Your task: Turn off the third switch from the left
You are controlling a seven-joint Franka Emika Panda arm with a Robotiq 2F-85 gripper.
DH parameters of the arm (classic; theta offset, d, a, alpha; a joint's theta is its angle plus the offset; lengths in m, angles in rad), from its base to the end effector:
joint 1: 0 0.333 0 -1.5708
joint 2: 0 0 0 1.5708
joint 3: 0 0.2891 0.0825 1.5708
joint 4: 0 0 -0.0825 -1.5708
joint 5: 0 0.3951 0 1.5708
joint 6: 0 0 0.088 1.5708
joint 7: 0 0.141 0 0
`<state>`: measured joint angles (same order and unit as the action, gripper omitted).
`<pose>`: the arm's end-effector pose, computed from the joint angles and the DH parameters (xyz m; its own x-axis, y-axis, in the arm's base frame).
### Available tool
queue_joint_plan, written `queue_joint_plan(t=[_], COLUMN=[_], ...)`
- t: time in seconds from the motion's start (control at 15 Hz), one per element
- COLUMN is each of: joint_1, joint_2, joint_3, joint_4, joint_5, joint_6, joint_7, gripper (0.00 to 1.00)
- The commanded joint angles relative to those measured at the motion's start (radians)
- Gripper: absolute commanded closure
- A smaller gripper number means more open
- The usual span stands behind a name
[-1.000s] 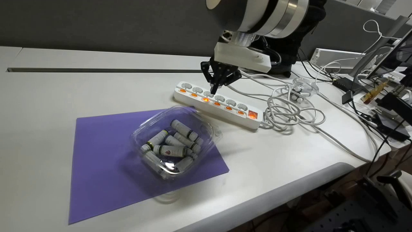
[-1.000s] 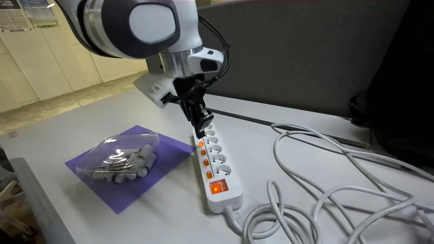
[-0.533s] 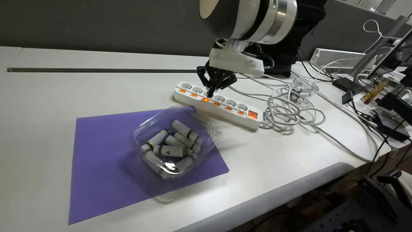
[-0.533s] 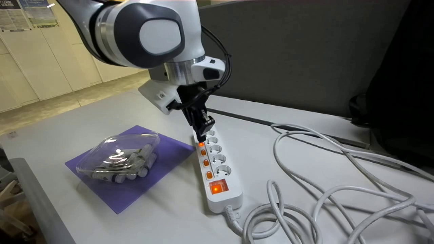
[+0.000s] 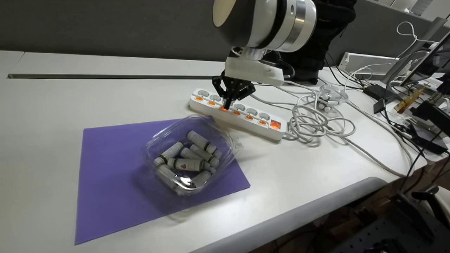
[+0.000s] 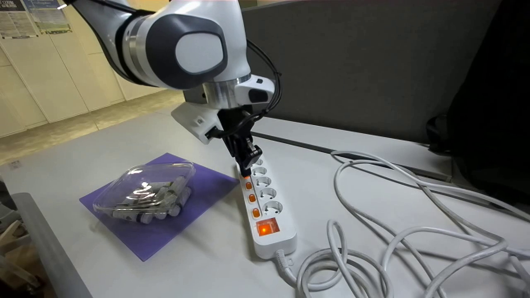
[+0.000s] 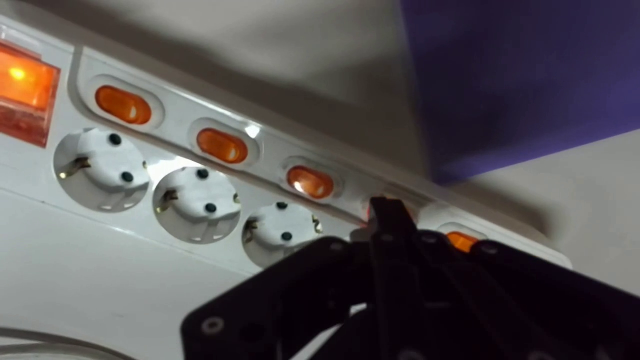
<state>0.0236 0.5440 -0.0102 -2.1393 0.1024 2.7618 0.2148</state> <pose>0.5677 0.0041 0.0861 0.9546 -0.2903 0.0665 -0.2869 -0.9563 -0.0554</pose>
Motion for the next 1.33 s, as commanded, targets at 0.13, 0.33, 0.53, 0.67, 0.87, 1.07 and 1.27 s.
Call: queue_joint_plan(t=[0.13,0.33,0.53,0.67,0.87,1.07,1.27], joint_1=[0.005,-0.005,-0.061,-0.158,-0.273,-0.328,-0.282], joint_2=[0.053,0.084,0.111,0.123,0.149,0.17,0.147], joint_3=[-0.017,-0.017,0.026,0.114,0.189,0.2,0.132], joint_4=[0.056,0.079,0.107,0.13,0.168,0.217,0.233], joint_5=[0.008,0.006,0.041,0.133,0.253,0.322,0.318], joint_6=[-0.063,-0.081,-0.133,-0.177,-0.257,-0.414,-0.469], joint_7=[0.014,-0.001,-0.075,-0.233,-0.45,-0.551,-0.454], gripper=[1.0,1.0,1.0,1.0,1.0,1.0,1.0])
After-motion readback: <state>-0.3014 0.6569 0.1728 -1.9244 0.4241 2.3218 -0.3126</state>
